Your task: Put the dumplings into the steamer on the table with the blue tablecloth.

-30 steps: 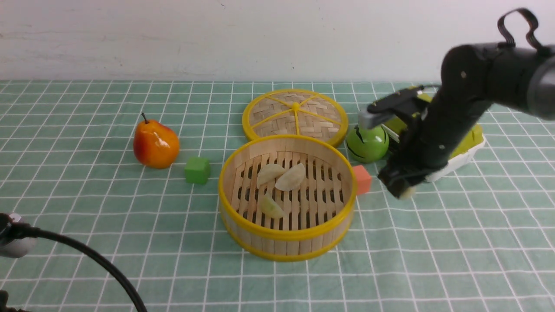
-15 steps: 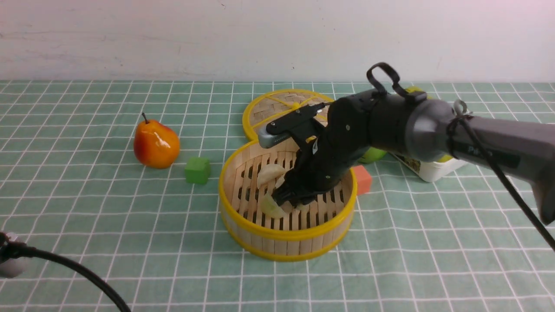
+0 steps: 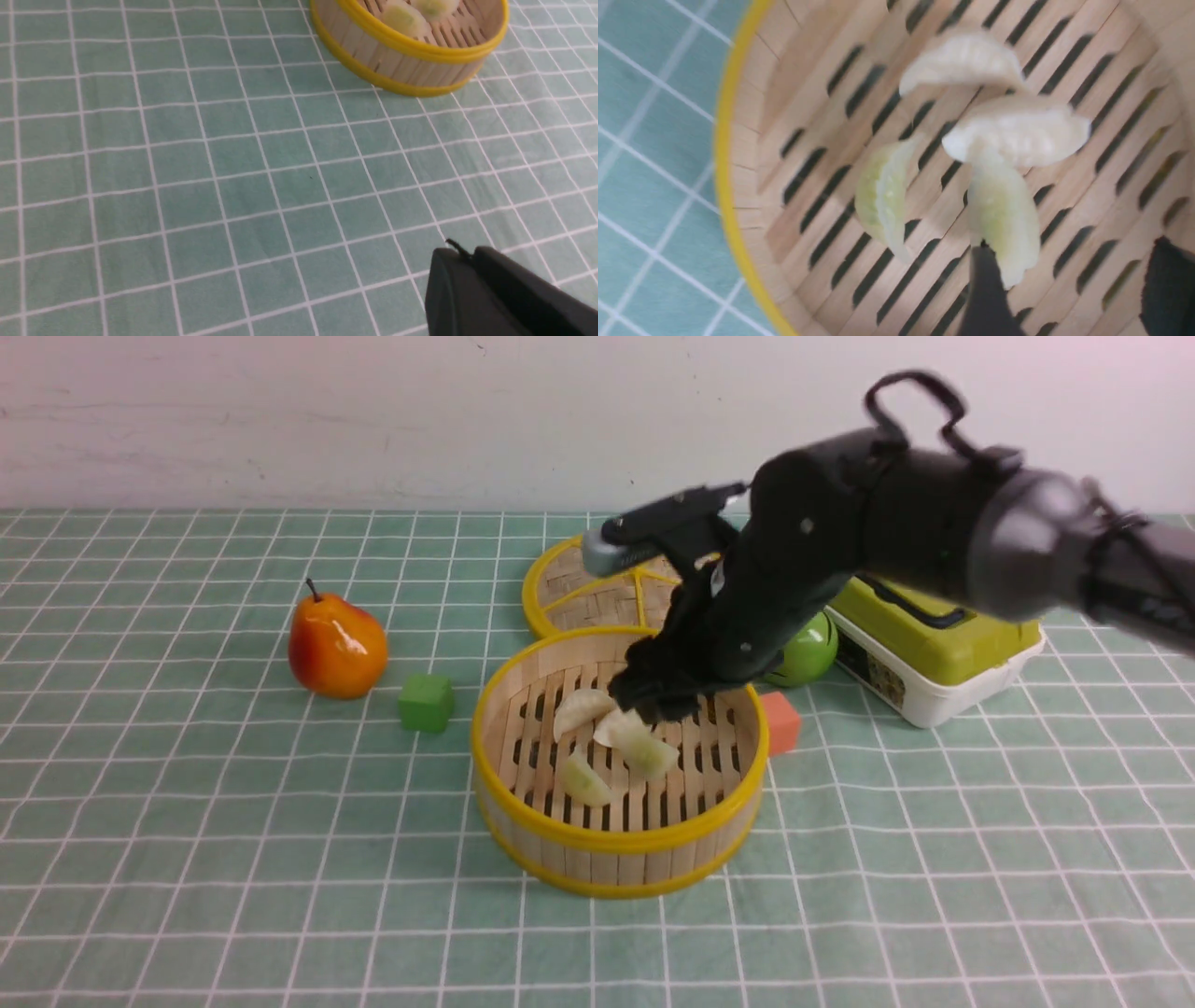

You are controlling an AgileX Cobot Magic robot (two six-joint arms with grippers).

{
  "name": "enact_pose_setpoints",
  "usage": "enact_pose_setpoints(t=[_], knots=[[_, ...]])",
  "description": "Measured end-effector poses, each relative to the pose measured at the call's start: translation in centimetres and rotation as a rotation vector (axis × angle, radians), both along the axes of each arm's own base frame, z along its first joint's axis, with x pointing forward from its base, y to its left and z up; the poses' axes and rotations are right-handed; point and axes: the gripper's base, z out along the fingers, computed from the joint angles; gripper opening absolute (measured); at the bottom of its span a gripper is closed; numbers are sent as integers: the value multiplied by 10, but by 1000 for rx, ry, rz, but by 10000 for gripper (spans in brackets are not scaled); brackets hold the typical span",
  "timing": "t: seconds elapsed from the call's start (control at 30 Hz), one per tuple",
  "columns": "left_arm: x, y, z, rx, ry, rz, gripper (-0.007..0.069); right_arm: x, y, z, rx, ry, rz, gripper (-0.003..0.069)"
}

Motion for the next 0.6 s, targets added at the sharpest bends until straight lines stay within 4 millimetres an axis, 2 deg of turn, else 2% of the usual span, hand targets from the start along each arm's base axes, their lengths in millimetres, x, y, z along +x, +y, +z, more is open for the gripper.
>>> enact_pose_setpoints(t=[0.1,0.17,0.33,0.4,0.43,0.47,0.53,0.6], knots=[[-7,7,-12,2,-47,25,39,-21,-10,44,85,-89,2,262],[-10,9,-22,-11,-79,30,39,-39,-20,65,137,-140,6,165],[-13,10,-21,-63,-184,26,41,-90,-47,87,209,-226,29,-12],[-12,10,-19,-72,-203,25,43,-103,-54,89,220,-247,36,-18],[-12,9,-18,-79,-220,25,46,-121,-65,91,231,-270,46,-20],[-12,9,-18,-79,-220,24,46,-123,-66,91,230,-274,49,-20],[-12,9,-18,-78,-221,26,49,-153,-84,90,245,-306,53,-20],[-12,9,-18,-78,-222,26,49,-168,-93,90,251,-324,55,-20]])
